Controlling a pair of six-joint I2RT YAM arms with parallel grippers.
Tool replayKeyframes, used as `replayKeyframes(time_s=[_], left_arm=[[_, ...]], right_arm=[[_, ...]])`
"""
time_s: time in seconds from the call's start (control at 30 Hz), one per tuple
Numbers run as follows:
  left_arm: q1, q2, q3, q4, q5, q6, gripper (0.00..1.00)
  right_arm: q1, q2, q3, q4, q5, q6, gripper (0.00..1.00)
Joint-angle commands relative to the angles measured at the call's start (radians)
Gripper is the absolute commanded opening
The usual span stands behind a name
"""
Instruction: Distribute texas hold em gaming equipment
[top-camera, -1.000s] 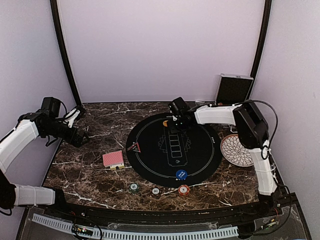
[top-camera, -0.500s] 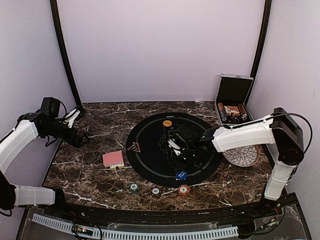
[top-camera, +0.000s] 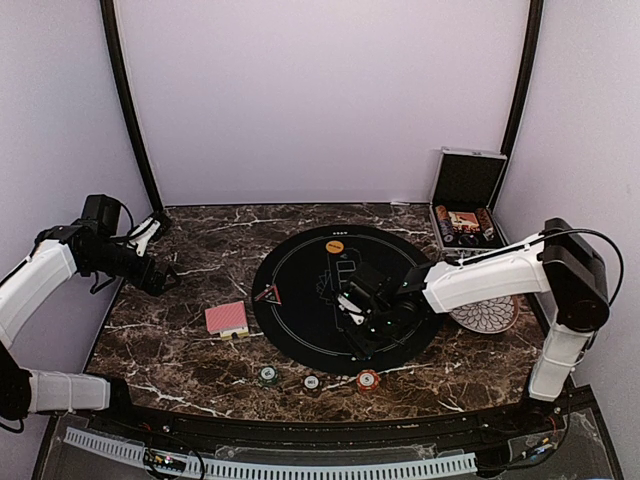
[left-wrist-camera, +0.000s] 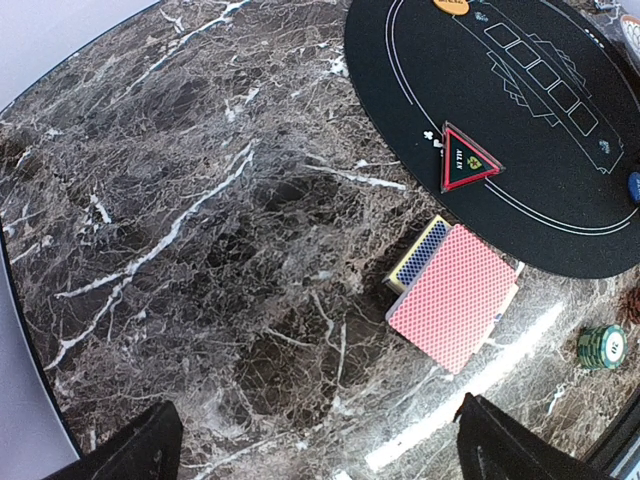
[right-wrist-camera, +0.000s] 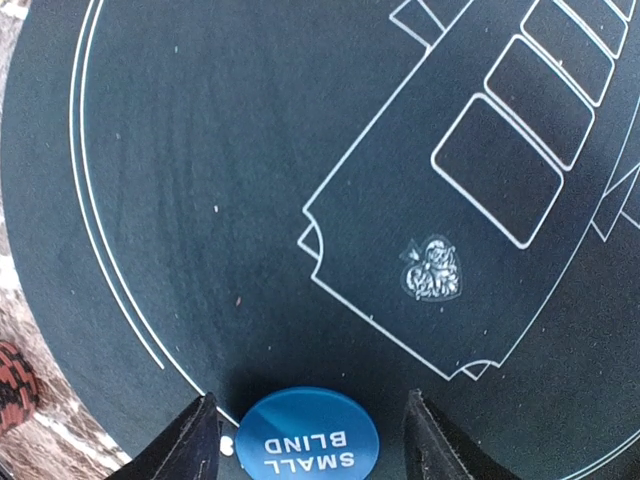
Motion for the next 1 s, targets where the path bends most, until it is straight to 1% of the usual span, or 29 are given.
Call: replayKeyframes(time_s=[0.0,0.2,0.43,0.57,0.73,0.83,0.97], left_arm=[[0.0,-0.009,0.02,-0.023,0.017,0.007,0.99],[0.0,-0.009,0.023,-0.022,0.015,0.008,0.99],[0.0,-0.008,0.024,-0.021,0.014,0.007,0.99],[0.0,-0.008,0.028,-0.021,0.013,0.008,0.99],[0.0,-0.004,0.037,-0.024,0.015,0.008,0.99],[0.0,-0.003,0.039,-0.027,0.014,0.011,0.99],[0.001,0.0,0.042,-0.03,0.013,0.014,0.99]], right_arm=[[0.016,-0.004,-0.022,-0.035,0.039,-0.013,0.61],[0.015,-0.033,-0.054,-0.063,0.089,-0.016,0.6],[0.003,-0.051,-0.065,-0.069,0.153,0.0,0.51],[-0.023,-0.061,-0.071,-0.075,0.153,0.008,0.49],[-0.033,-0.101,-0.083,-0.087,0.141,0.007,0.5],[-0.033,-0.131,-0.06,-0.117,0.13,0.011,0.54],[-0.032,-0.187,-0.006,-0.17,0.123,0.02,0.62]])
